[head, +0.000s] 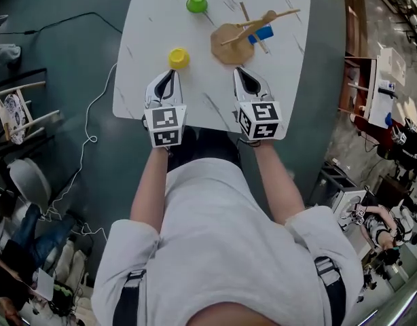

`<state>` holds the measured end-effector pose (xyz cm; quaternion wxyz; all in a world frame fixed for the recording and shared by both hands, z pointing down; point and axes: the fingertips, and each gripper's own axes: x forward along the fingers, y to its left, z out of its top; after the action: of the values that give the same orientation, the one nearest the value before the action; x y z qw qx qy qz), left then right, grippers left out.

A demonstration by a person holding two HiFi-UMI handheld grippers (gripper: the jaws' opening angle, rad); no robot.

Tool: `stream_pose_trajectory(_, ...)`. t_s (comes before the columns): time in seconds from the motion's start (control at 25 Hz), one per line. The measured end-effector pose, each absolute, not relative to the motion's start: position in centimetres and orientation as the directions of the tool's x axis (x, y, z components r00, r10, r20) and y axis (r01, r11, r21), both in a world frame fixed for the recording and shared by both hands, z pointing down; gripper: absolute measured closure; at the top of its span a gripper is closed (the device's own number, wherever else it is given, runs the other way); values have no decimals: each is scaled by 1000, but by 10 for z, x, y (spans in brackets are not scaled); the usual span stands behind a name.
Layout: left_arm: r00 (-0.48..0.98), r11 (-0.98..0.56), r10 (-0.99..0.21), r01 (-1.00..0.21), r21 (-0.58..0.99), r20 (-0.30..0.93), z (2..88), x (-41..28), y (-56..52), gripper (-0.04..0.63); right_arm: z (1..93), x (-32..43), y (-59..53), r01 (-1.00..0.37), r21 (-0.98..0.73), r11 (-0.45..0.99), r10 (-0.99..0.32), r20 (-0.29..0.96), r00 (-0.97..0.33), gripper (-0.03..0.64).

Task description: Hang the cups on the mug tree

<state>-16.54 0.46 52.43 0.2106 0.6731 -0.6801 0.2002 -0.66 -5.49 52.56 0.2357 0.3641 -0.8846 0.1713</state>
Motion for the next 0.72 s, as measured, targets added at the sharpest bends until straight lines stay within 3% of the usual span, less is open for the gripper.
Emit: stream_pose_trajectory(0.72, 190, -288, -761, -956, -61, 621, 563, -179, -16, 592, 537, -47, -32, -763, -175, 622, -578, 555, -598, 617)
